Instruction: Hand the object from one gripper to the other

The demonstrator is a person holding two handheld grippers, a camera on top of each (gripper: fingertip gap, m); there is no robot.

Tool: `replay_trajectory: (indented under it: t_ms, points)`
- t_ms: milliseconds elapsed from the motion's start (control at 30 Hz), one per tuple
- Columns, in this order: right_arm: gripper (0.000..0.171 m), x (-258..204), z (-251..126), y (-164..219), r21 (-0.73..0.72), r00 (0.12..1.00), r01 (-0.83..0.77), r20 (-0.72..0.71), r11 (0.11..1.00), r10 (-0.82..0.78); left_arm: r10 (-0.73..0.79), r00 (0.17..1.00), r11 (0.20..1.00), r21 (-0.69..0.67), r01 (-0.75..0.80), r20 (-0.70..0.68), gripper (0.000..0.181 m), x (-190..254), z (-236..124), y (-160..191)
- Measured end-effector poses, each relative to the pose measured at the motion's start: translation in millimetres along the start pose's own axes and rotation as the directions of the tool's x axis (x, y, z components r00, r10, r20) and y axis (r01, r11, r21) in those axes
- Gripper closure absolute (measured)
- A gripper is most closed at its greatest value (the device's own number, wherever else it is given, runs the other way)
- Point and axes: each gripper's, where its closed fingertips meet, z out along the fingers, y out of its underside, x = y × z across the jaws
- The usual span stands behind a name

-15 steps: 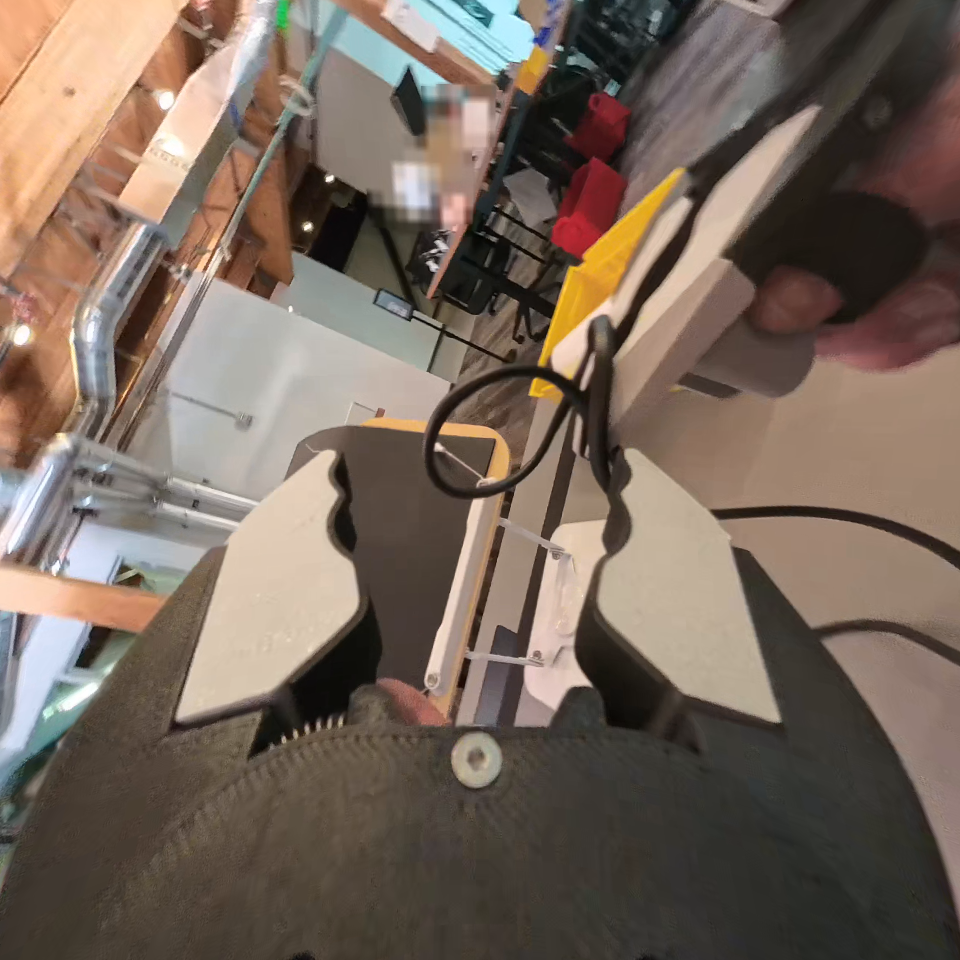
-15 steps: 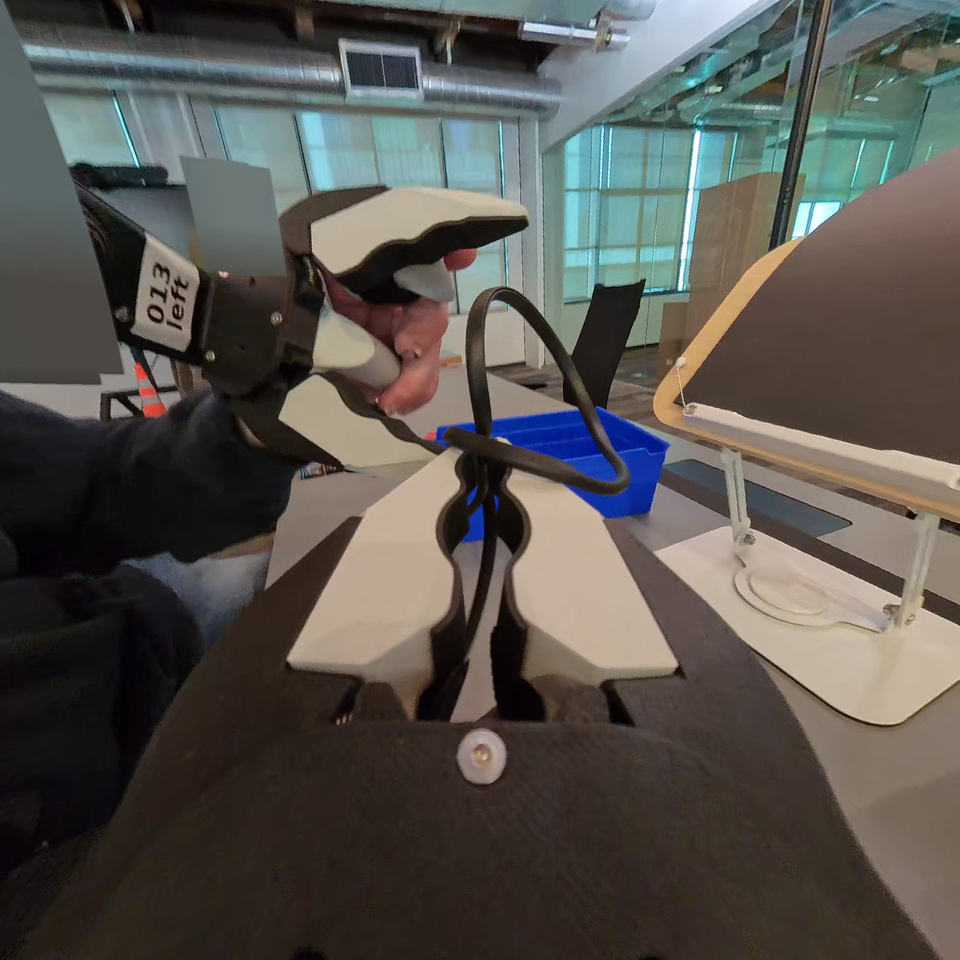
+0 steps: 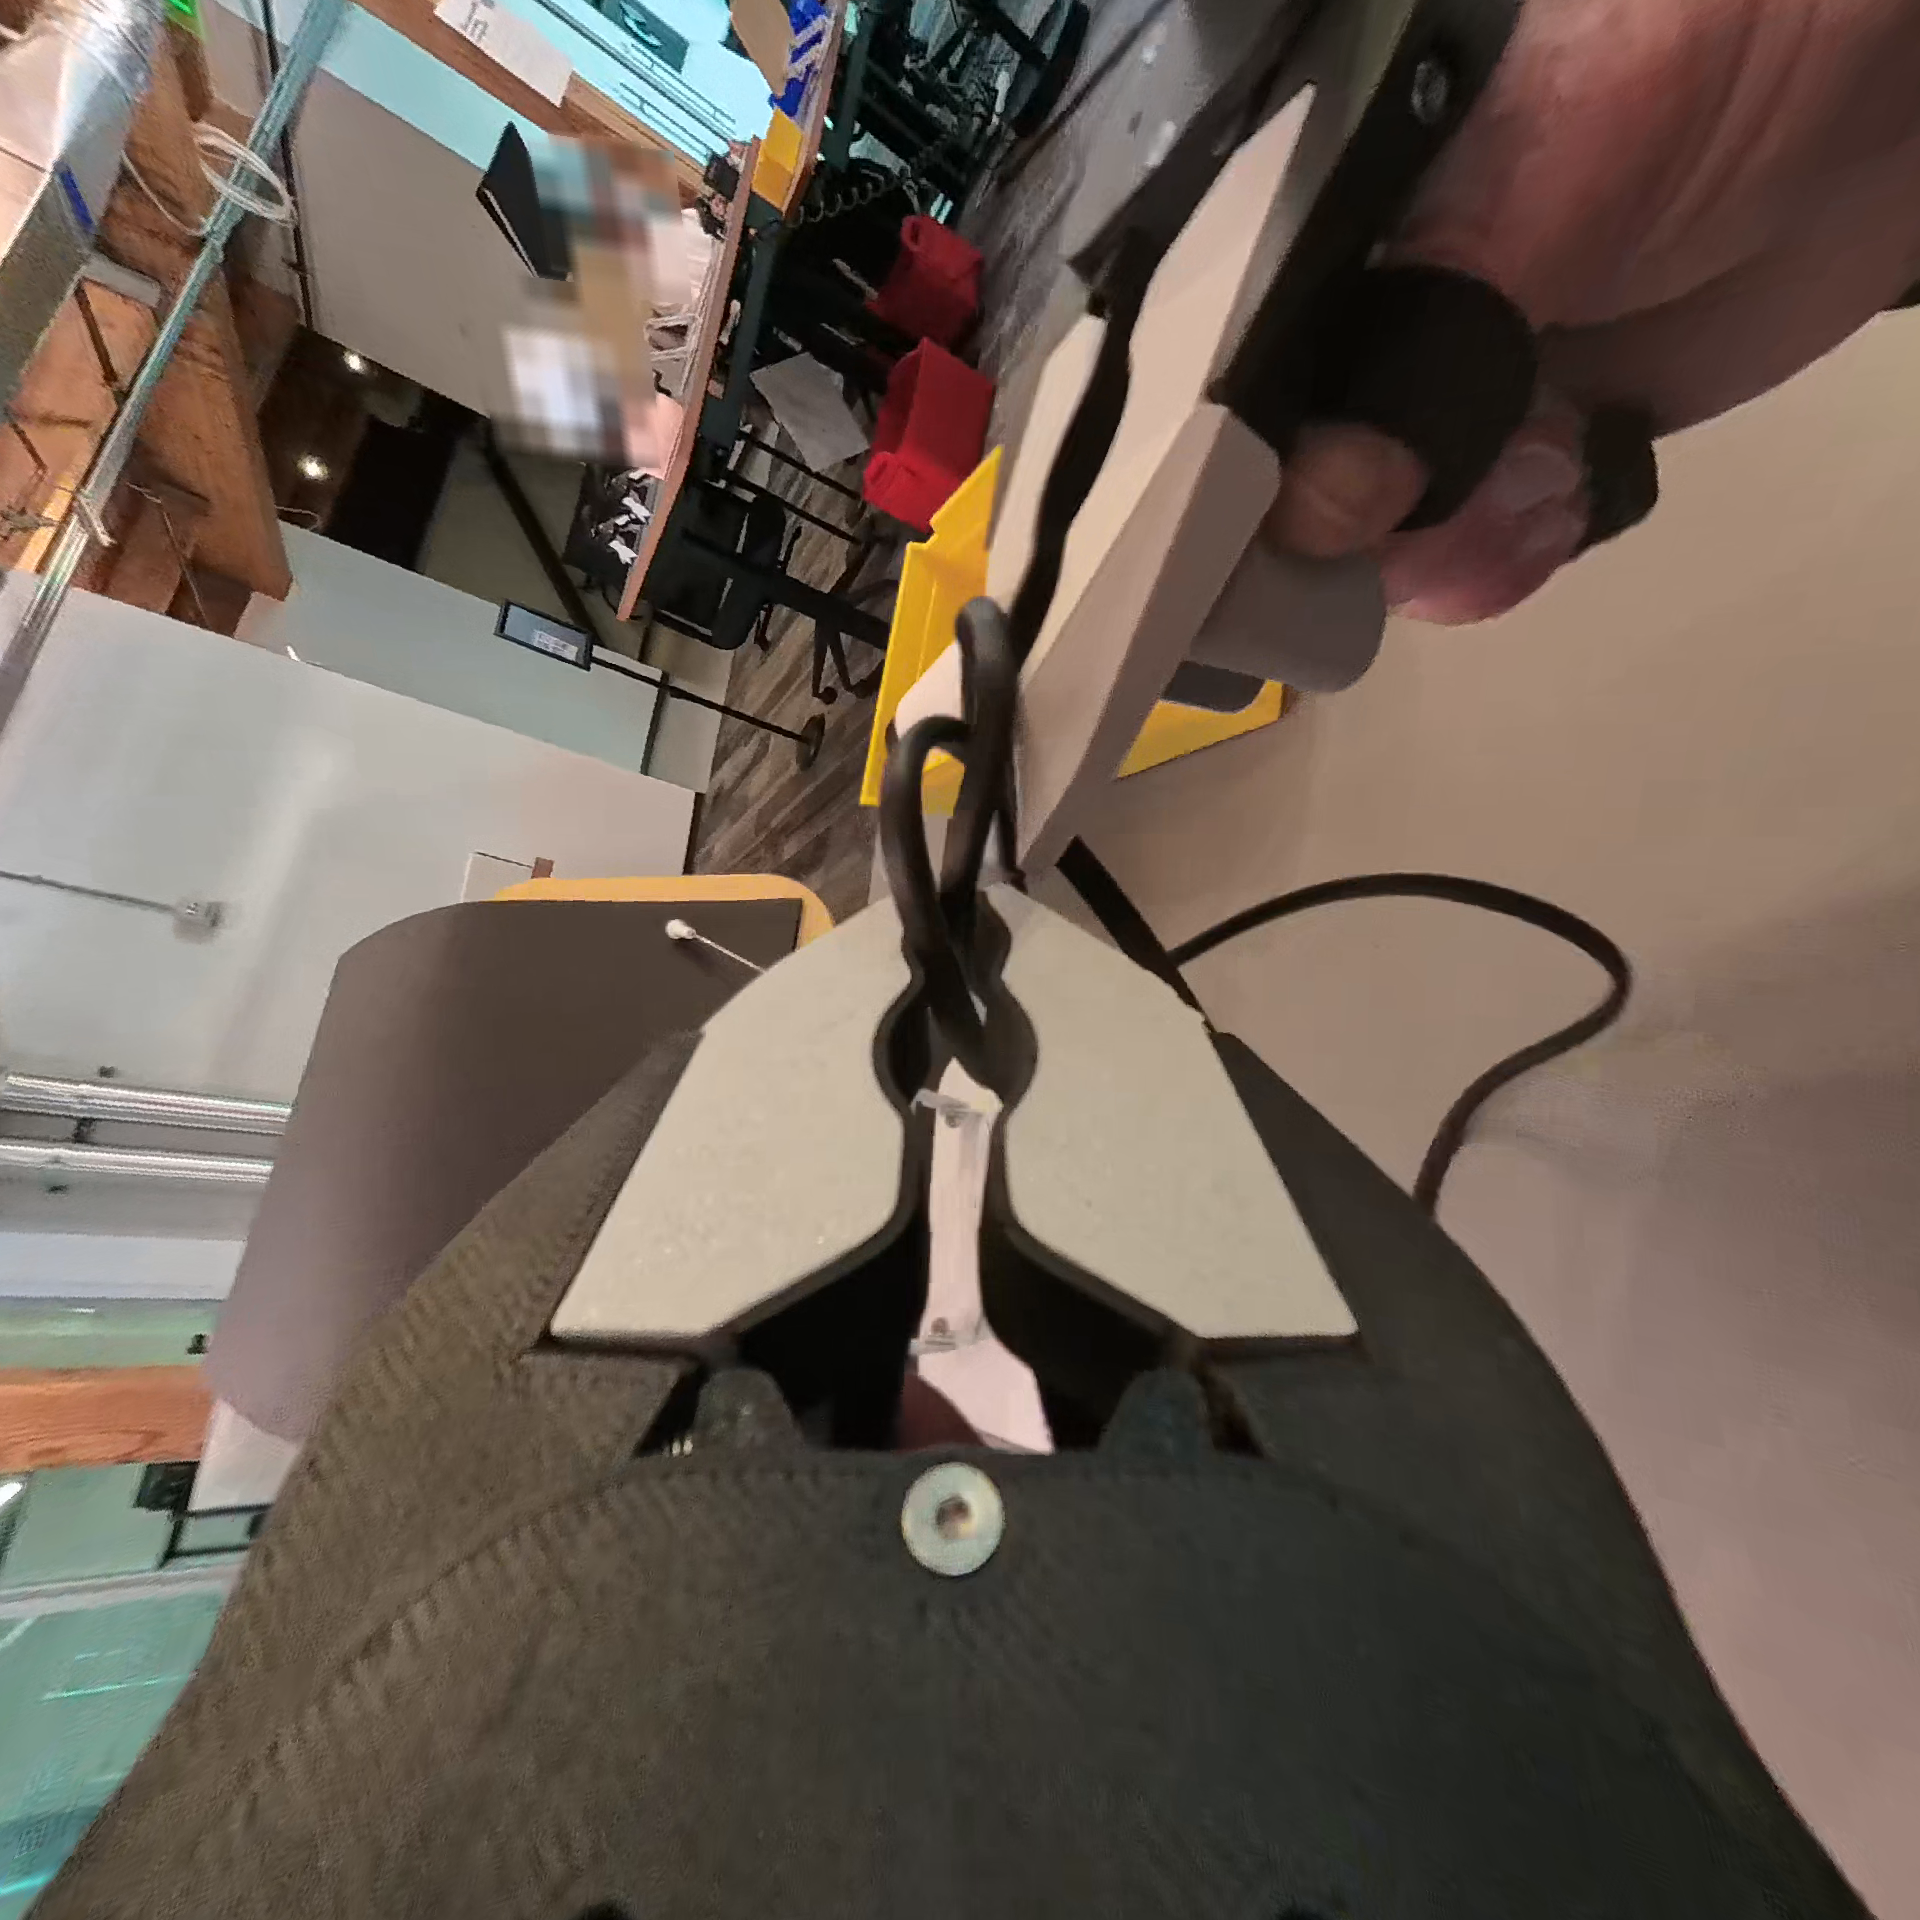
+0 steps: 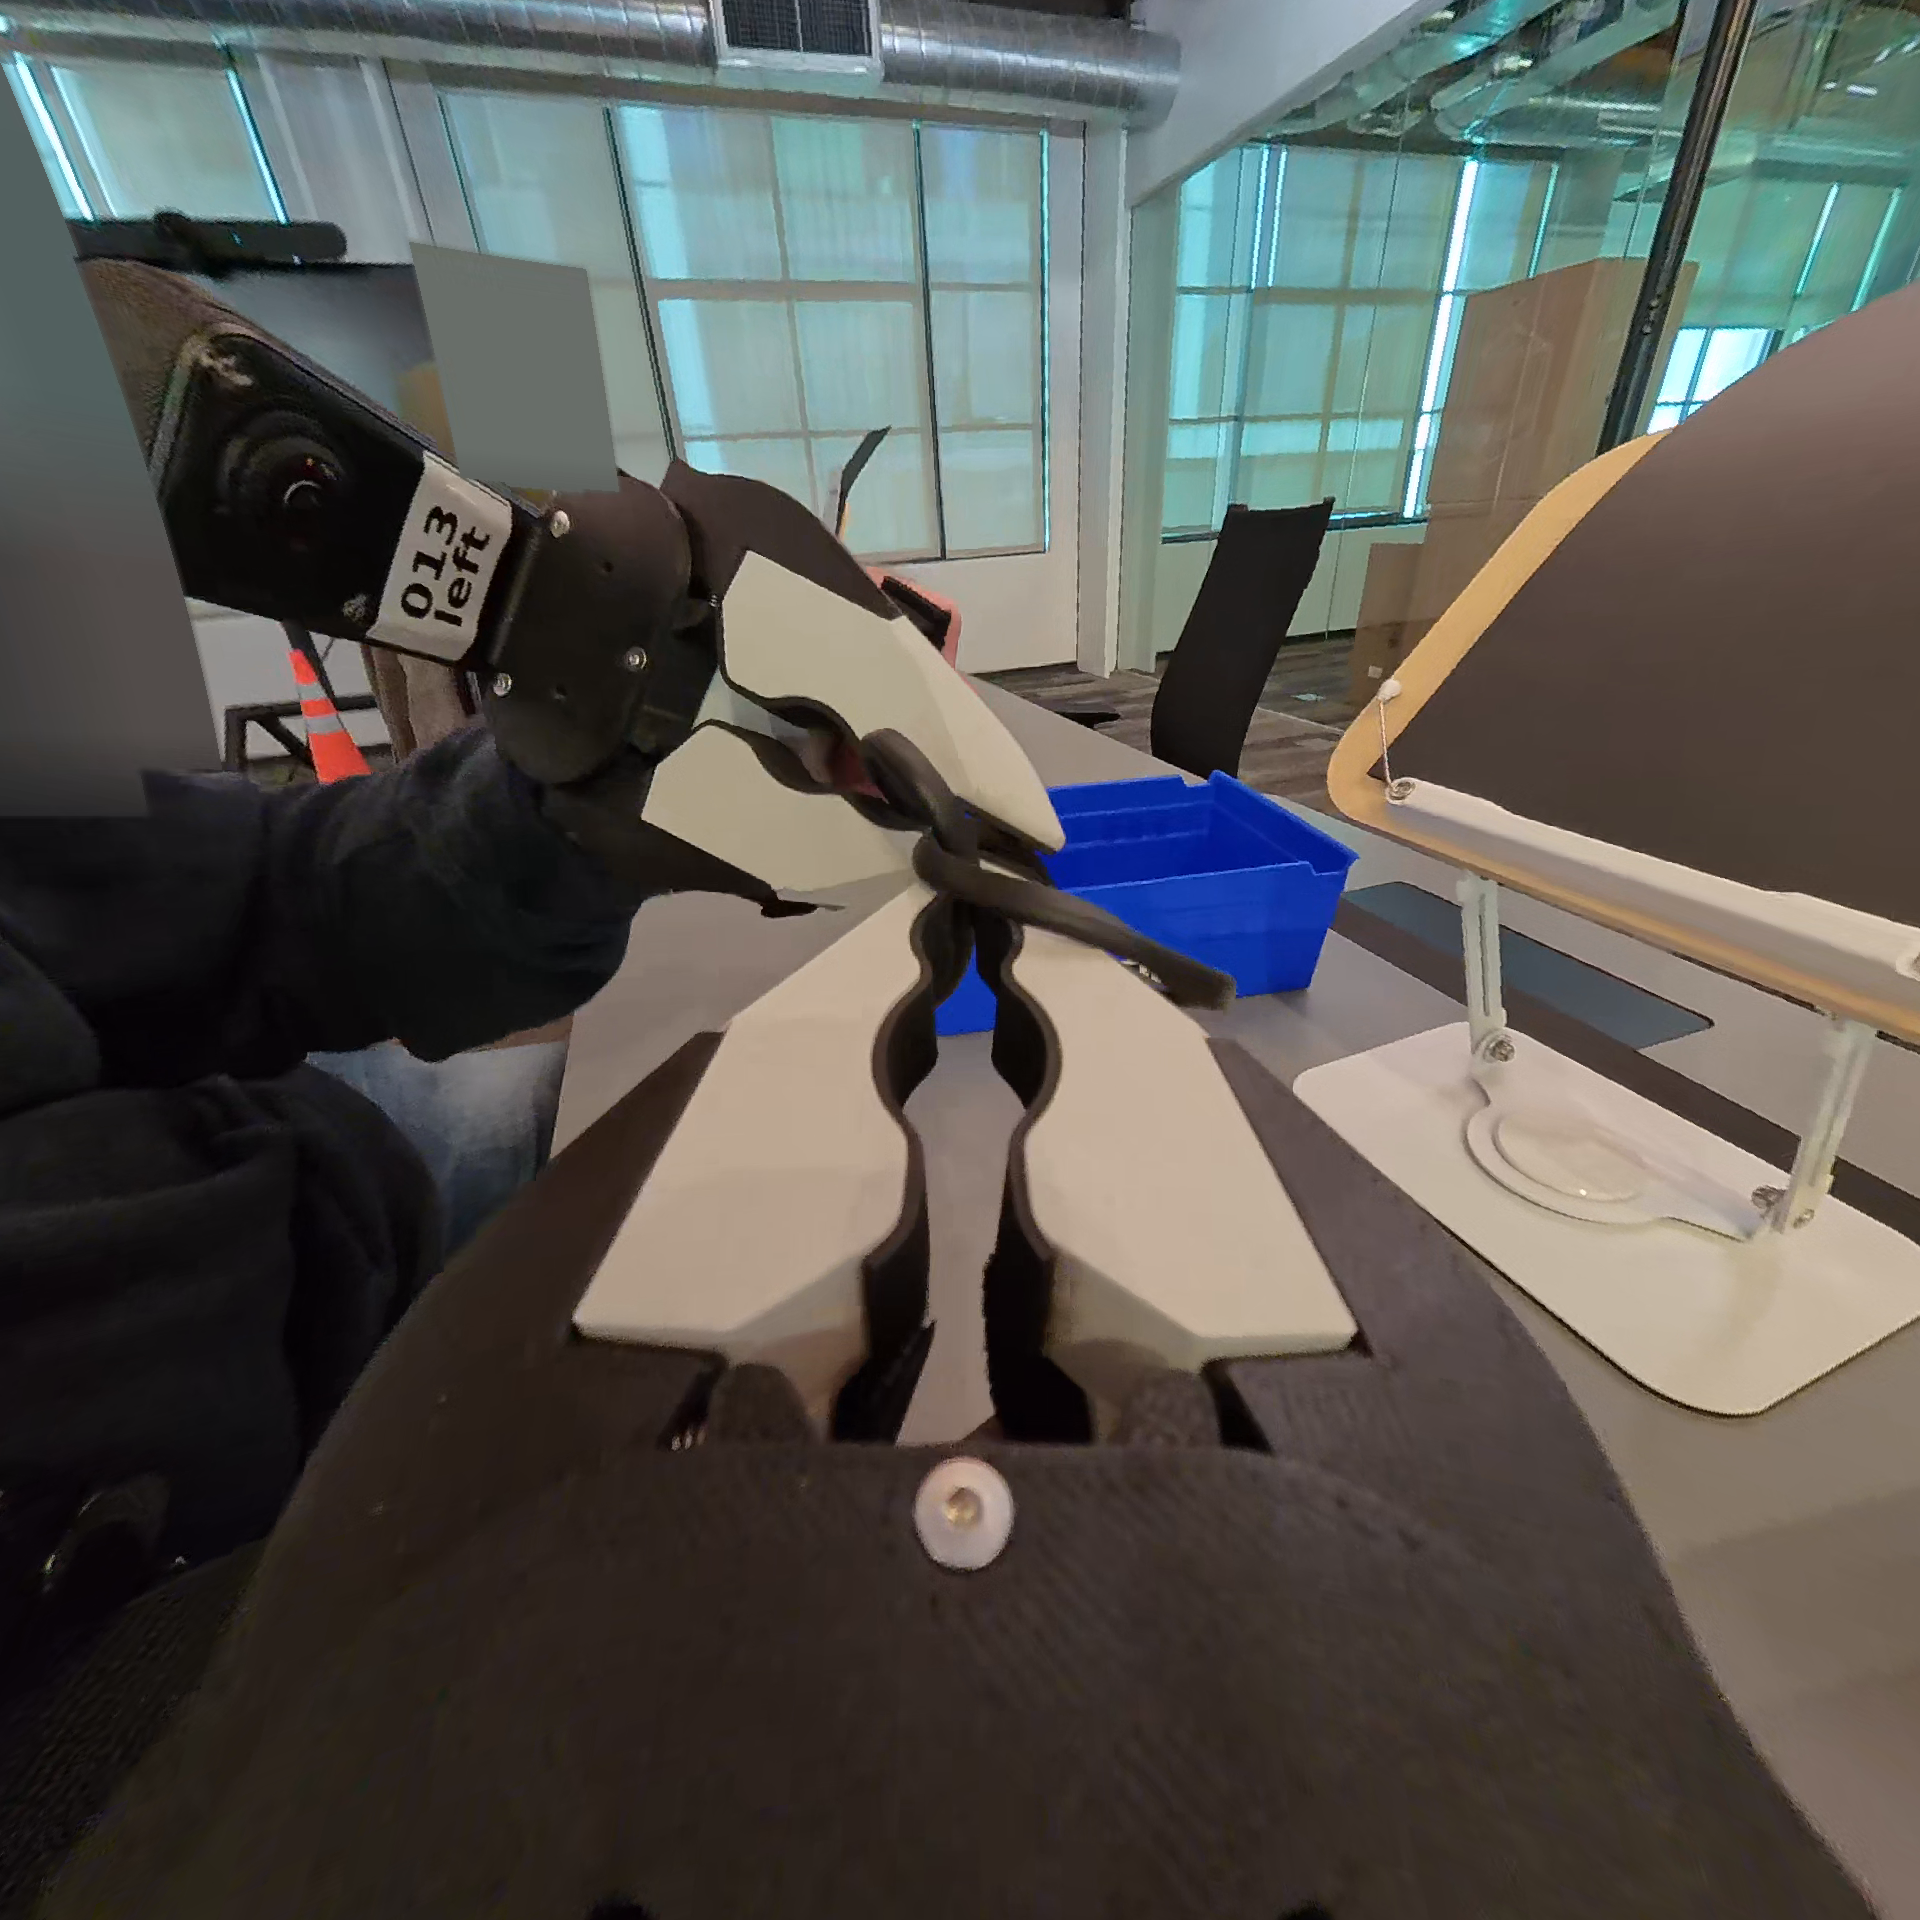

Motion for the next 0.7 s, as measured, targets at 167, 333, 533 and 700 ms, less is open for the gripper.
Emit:
replay_trajectory:
  t_ms: [167,333,533,700]
  points:
    - [0.170,5,-1,-4,0.023,1.000,-0.020,-0.022,1.000,0.021,-0.132,0.991,0.991,0.010,0.132,0.008,0.178,-10,-3,8]
    - [0.171,9,0,-3,0.004,0.997,0.003,-0.076,1.000,-0.002,-0.252,0.968,0.968,0.021,0.252,0.009,0.177,-12,-4,13]
    - [0.140,12,-4,10,-0.075,0.991,0.015,-0.134,0.997,-0.025,-0.328,0.944,0.944,0.038,0.327,0.029,0.178,-23,-9,16]
    - [0.121,21,-25,2,-0.194,0.922,0.187,-0.303,0.963,-0.240,-0.296,0.955,0.953,-0.062,0.296,-0.003,0.177,-26,-10,24]
